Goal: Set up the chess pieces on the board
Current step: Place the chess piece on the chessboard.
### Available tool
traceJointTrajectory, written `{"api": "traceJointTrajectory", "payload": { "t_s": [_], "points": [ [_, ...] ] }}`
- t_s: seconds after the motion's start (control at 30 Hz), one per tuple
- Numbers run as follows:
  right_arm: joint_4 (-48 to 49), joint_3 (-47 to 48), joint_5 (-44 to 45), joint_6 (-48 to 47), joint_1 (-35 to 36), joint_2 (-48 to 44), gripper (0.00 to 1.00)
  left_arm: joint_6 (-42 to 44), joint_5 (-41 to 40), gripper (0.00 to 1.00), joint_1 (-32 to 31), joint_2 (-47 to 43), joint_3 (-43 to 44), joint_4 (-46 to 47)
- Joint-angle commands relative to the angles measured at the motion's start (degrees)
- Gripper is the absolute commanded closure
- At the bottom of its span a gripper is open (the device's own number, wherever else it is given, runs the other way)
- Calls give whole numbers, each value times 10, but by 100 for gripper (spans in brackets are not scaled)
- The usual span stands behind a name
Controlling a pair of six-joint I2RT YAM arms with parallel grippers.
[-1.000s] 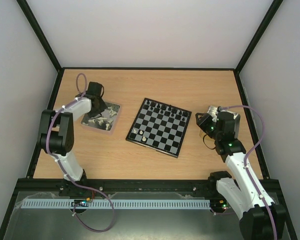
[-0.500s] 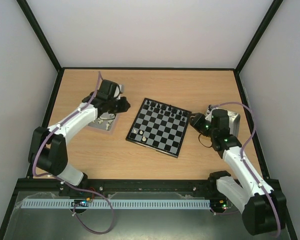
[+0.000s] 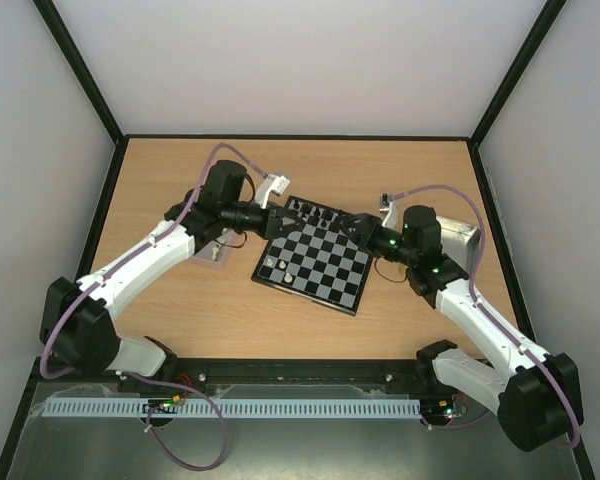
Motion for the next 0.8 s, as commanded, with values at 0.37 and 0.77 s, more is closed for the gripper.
{"api": "traceJointTrajectory", "payload": {
  "t_s": [0.37, 0.77],
  "points": [
    [102, 84, -110, 80, 49, 11, 55, 139, 184, 87, -22, -56, 43, -22],
    [110, 82, -129, 82, 73, 14, 64, 161, 185, 87, -22, -28, 76, -48]
  ]
}}
